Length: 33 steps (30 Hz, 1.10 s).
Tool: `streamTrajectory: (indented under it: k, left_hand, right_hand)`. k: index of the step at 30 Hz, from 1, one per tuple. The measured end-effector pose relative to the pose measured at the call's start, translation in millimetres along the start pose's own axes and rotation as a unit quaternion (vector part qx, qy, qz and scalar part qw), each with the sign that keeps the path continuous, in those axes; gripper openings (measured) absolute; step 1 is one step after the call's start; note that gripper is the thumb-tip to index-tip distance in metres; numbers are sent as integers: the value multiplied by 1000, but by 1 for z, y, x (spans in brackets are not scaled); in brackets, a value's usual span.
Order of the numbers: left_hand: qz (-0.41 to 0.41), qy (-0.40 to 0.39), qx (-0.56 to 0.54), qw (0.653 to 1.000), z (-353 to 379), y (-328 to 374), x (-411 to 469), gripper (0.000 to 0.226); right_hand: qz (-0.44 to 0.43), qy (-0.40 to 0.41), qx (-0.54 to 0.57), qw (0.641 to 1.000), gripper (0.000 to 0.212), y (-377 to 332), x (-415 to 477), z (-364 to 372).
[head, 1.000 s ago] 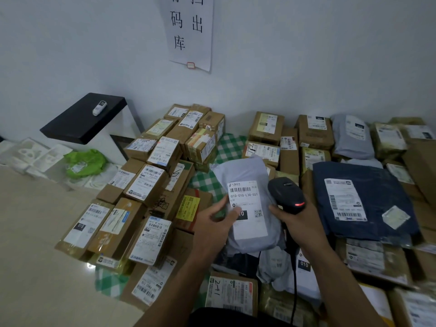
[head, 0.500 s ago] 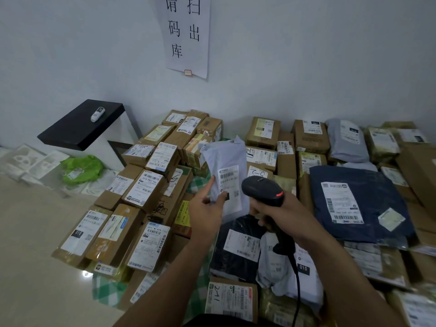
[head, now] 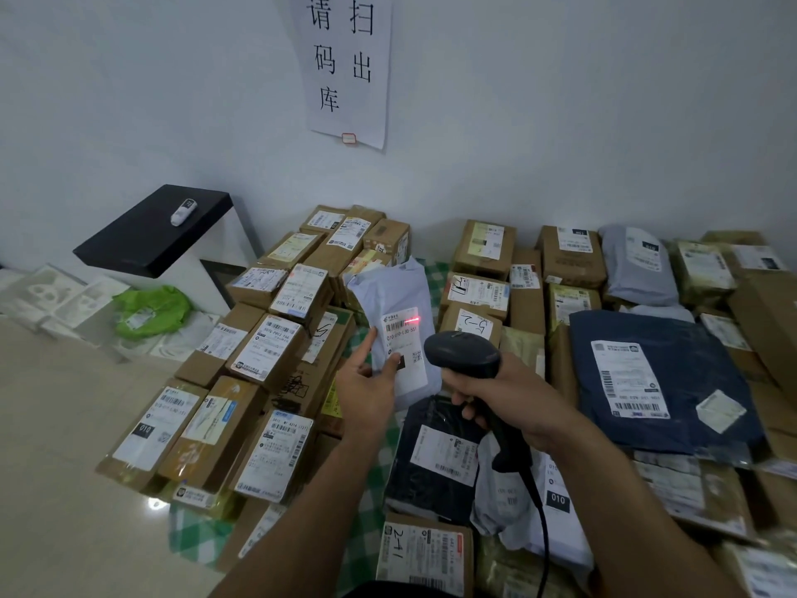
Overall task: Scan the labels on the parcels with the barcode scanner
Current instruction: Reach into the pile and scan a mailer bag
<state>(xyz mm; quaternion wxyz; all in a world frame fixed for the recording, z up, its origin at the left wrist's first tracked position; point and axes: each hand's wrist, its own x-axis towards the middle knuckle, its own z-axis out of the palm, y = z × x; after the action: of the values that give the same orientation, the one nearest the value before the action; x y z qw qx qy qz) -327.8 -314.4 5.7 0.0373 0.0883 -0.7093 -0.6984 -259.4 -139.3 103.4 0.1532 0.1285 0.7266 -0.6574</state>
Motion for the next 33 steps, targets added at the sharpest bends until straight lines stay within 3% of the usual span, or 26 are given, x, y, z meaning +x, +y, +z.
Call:
streamTrajectory:
  k: [13,19,24,29,33]
  left_hand:
    - [-5,4,-1,1000,-3,-14,6,55]
    - [20,40,149,988,-22,-18,27,43]
    - [27,-16,317,948,-36,-27,62,37]
    - [-37,-108,411,905,-38,-65,95,39]
    - [-43,-122,481,867,-37,-89,109,53]
  right_hand:
    - [-6,-10,-7,1000,18,0,3,-1]
    - [-9,19,-2,1000,10,9,12,-4]
    - [17,22,-8,1000,16,19,20,-5]
    - [33,21,-9,999,16,21,31,-7]
    - [47,26,-11,998,12,22,39,-10]
